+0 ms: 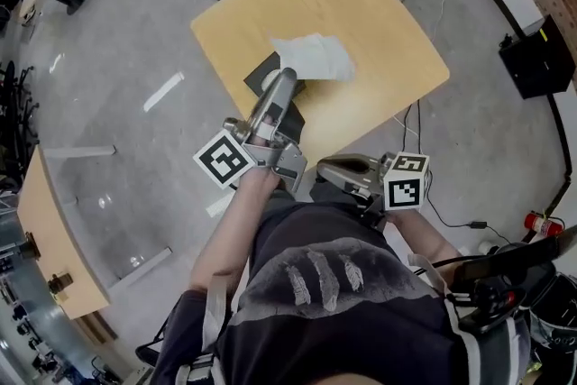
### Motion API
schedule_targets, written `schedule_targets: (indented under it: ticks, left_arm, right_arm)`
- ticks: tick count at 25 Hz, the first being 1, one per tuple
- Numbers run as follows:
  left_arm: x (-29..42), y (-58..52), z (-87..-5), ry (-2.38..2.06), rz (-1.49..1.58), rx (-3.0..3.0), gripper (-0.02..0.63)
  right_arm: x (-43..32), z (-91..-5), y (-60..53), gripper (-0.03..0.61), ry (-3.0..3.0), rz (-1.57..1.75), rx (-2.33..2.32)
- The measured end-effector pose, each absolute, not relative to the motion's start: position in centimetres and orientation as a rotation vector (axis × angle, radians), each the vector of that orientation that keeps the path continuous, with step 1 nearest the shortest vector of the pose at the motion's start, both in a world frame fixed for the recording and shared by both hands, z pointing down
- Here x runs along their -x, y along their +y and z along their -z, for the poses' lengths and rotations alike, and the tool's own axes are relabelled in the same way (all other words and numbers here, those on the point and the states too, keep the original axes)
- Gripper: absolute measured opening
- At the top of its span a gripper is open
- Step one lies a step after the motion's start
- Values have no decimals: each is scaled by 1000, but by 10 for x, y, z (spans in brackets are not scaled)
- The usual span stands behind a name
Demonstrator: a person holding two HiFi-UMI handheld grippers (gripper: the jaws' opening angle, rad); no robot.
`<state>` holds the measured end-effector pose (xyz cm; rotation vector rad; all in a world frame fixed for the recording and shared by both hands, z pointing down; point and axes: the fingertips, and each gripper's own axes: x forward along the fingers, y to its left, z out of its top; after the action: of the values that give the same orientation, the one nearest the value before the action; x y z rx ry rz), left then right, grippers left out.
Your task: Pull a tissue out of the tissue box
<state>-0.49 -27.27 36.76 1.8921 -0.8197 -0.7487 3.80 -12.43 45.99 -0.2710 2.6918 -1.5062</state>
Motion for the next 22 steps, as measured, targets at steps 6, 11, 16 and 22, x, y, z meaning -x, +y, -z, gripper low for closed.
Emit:
schedule_targets:
  ticks: [6, 11, 16, 22]
  left_arm:
    - [36, -231, -490, -1018, 638, -1642, 5]
    - [52, -200, -559, -1165, 485, -1591, 4]
    - [44, -171, -602, -1126, 354, -1551, 5]
    - [57, -152, -616, -1111, 340, -1520, 32]
  right_arm:
    - [-34, -468, -117, -2, 2706, 1586, 251]
    - [-30, -480, -103, -2, 2737, 1663, 257]
    - [-18, -486, -93, -2, 2779, 1684, 261]
    - [2, -480, -81, -2, 2791, 1669, 292]
